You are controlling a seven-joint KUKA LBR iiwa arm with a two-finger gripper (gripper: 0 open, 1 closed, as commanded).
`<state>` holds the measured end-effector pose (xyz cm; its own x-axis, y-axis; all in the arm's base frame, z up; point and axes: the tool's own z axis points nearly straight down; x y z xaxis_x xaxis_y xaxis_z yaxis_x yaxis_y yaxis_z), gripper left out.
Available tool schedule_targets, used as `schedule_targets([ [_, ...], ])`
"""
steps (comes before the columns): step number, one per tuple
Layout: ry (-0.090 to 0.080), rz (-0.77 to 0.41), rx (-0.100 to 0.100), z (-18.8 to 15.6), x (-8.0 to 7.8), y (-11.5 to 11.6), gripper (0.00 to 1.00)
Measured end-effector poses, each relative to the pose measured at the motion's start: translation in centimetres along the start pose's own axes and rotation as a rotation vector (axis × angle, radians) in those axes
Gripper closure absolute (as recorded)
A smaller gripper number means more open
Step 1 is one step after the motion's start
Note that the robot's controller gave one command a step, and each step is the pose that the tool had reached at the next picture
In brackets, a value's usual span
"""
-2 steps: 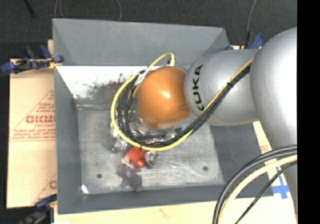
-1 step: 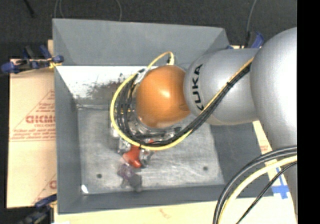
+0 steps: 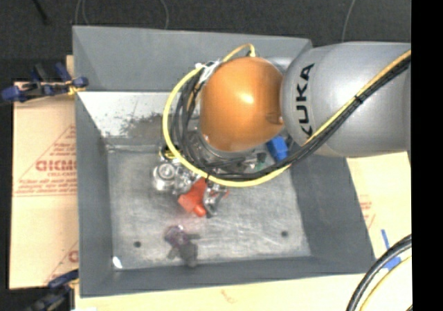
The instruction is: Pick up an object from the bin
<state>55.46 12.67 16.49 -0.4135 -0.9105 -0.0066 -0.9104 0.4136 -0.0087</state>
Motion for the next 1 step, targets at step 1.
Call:
schedule_targets([
  [1,0.003,0.007,-0.004,-0.61,0.0,-0.17,1.0],
])
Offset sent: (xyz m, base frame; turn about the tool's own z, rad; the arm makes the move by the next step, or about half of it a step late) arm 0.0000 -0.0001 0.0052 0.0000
